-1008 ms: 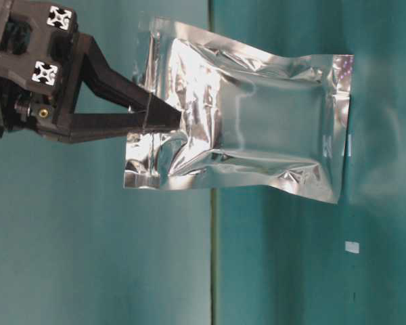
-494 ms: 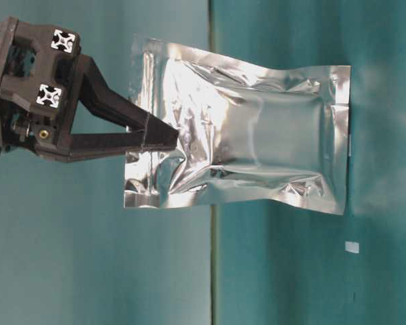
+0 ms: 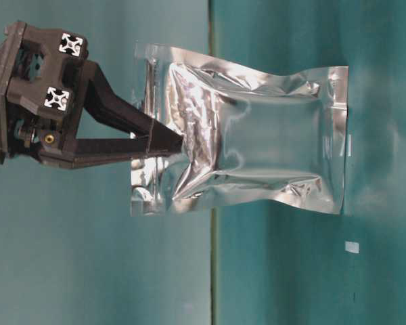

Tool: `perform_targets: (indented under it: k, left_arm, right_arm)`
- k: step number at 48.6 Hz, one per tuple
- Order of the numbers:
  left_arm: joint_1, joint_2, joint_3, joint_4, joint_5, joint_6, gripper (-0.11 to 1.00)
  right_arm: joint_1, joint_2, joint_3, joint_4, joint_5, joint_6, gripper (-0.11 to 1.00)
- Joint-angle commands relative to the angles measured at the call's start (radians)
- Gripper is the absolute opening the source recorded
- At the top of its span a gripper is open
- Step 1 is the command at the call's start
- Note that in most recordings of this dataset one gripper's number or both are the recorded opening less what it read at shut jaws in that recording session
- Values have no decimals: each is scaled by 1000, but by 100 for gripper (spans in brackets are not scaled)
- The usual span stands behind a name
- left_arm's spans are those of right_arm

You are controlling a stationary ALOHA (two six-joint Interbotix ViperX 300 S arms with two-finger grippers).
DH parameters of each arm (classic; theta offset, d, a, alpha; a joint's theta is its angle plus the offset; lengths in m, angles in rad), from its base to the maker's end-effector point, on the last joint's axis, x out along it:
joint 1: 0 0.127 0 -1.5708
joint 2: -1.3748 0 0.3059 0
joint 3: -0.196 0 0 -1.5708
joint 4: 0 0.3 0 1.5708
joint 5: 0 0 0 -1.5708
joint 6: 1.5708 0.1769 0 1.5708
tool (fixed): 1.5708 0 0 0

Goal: Hand over the silver zip bag and make it stand upright.
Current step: 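Move the open left gripper toward the bag's lower edge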

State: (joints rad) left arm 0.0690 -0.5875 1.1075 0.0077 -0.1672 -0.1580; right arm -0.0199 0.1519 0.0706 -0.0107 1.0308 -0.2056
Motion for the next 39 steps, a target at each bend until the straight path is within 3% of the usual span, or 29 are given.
perform_targets:
  k: [1, 23, 39]
  left_arm:
    - [0, 29, 0, 2, -84, 0, 93]
    - [-57, 371, -64, 2, -334, 17, 93]
    - [-60, 571, -152, 2, -440, 17, 93]
  right_arm:
    - [9, -6, -12, -2, -12, -25, 1]
    - [15, -6, -2, -2, -37, -69, 1]
    - [15, -6, 3, -2, -38, -54, 1]
